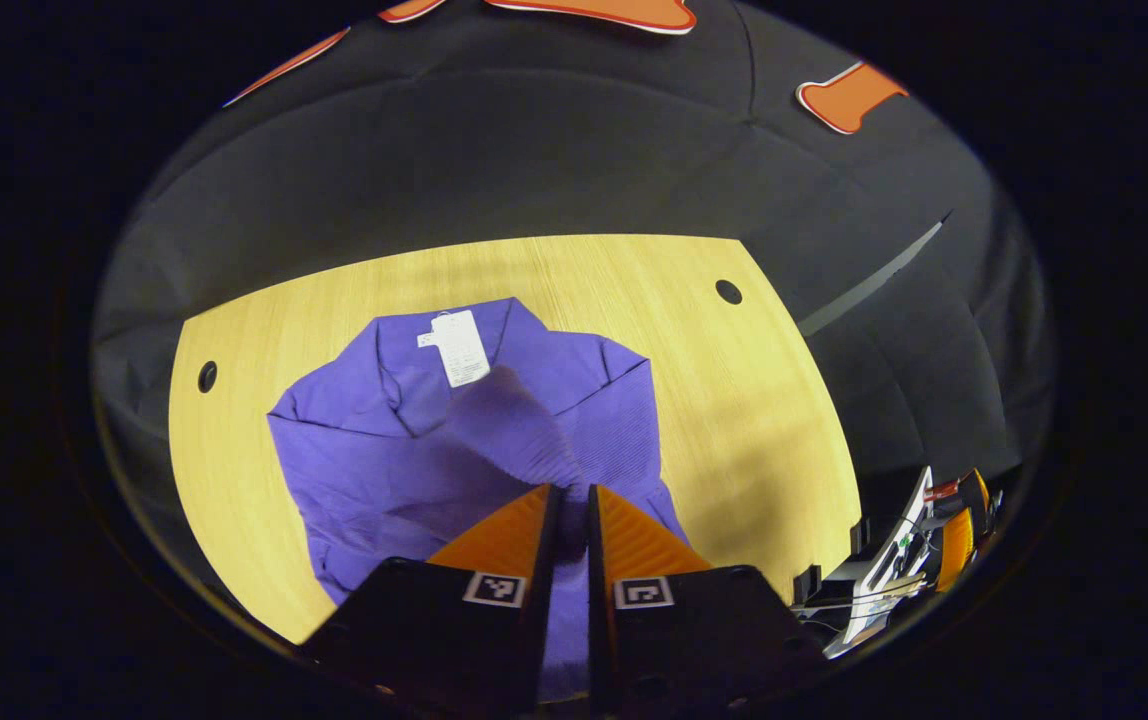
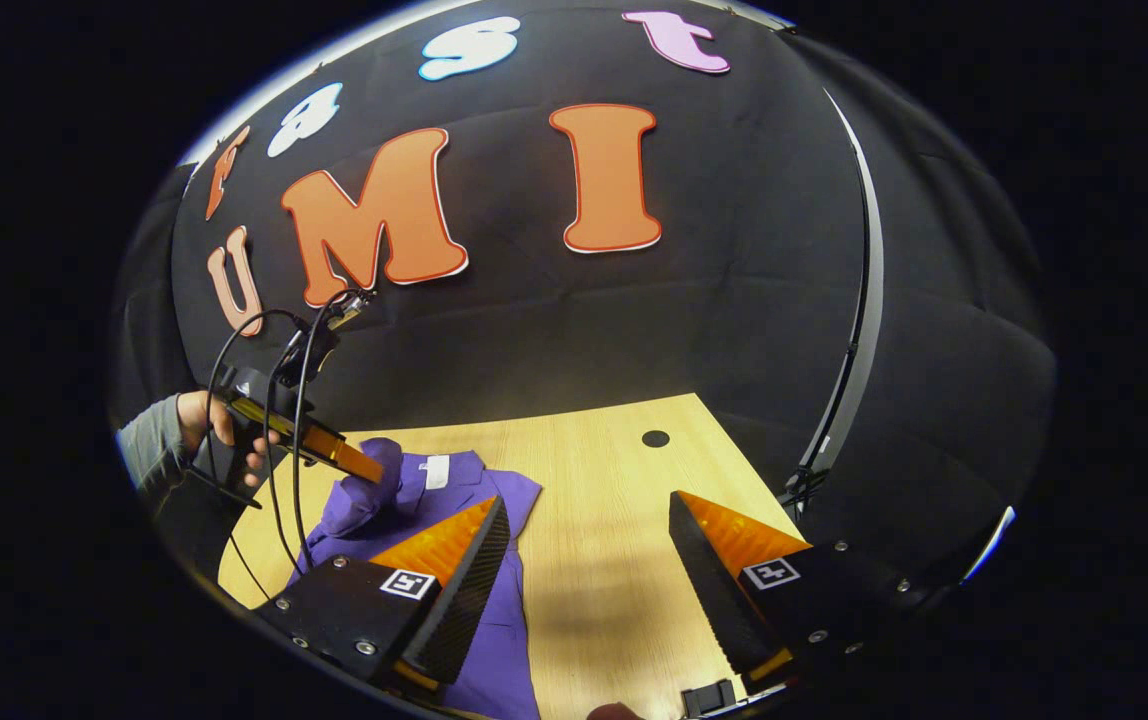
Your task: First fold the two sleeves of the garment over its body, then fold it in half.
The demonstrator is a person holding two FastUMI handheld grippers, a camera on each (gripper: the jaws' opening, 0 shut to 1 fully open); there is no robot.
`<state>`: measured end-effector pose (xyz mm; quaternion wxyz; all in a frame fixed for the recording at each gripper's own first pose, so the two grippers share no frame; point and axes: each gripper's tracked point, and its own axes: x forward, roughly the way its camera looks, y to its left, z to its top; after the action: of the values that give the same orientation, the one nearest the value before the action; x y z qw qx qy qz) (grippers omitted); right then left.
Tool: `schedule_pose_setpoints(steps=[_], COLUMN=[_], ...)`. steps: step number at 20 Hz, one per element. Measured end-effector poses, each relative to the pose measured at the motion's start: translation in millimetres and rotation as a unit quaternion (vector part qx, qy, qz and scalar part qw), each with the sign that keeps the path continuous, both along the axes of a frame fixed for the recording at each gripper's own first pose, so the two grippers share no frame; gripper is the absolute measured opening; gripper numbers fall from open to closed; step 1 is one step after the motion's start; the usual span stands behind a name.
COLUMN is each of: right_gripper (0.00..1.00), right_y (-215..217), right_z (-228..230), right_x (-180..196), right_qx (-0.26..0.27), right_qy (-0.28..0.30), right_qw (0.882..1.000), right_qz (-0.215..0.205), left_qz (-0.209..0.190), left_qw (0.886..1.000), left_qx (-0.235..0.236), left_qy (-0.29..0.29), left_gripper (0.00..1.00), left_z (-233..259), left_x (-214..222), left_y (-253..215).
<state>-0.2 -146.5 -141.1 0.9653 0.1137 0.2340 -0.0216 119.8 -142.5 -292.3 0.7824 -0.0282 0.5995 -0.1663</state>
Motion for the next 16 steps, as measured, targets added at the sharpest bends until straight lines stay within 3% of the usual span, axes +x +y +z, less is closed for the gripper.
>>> schedule_pose_setpoints(steps=[5,7,8,10,16], right_gripper=[0.96,0.96,0.96,0.96,0.96], right_y=[-2.3,2.1,4.4,12.1,31.1], right_z=[-13.6,-14.4,-14.5,-12.9,7.9], right_x=[8.1,12.8,16.6,25.7,45.6], right_qx=[0.001,0.005,0.006,0.007,-0.006], right_qy=[0.013,0.014,0.015,0.010,-0.034], right_qw=[1.000,1.000,0.999,0.999,0.997], right_qz=[0.016,0.025,0.030,0.041,0.070], left_qz=[-0.016,-0.016,-0.012,0.005,0.092], left_qw=[0.998,0.995,0.992,0.982,0.936], left_qx=[-0.028,-0.025,-0.017,0.004,0.084], left_qy=[-0.053,-0.098,-0.125,-0.188,-0.330], left_gripper=[0.56,0.63,0.76,0.90,0.90], left_z=[21.7,39.5,50.9,74.4,134.0], left_x=[4.6,8.7,11.3,15.7,-13.7], left_y=[-10.5,-2.2,5.7,27.1,115.8])
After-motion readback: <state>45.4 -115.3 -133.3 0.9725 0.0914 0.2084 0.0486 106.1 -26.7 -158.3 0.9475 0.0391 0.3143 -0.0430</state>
